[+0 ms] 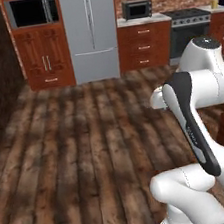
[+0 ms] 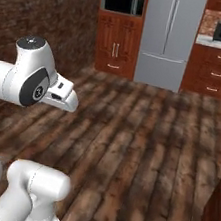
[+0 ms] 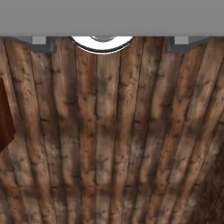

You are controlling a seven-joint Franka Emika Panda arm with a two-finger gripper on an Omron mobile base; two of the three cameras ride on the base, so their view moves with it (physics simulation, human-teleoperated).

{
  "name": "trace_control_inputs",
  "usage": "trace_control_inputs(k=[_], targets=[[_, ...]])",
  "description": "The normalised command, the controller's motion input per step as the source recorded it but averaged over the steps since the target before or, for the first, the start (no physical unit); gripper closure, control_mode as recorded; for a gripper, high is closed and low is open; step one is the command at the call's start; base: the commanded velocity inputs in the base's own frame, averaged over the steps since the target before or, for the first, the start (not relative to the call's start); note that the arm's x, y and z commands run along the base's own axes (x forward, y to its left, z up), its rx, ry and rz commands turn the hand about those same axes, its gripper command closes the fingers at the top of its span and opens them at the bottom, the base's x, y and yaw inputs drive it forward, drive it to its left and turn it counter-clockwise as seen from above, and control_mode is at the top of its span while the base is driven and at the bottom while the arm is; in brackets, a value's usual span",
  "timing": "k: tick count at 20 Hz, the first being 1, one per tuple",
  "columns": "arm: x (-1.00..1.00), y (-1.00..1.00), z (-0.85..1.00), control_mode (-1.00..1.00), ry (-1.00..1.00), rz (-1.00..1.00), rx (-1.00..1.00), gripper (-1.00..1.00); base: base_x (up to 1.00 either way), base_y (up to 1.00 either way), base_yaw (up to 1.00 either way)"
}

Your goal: There is a tray on the dining counter. Grab the cup, mug, and pitcher and place them on the tray. The pitcher may be placed next to the tray if it cannot fit the tray.

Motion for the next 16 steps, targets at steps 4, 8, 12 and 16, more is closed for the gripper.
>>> trace_control_inputs(k=[4,8,12,16], targets=[[0.0,0.0,0.0,1.0,0.0,0.0,0.0,-1.0,1.0,0.98,-0.01],[0.0,0.0,0.0,1.0,0.0,0.0,0.0,-1.0,1.0,0.41,-0.07],[0.0,0.0,0.0,1.0,0.0,0.0,0.0,-1.0,1.0,0.03,-0.15],[0.0,0.0,0.0,1.0,0.0,0.0,0.0,-1.0,1.0,0.0,-0.24]])
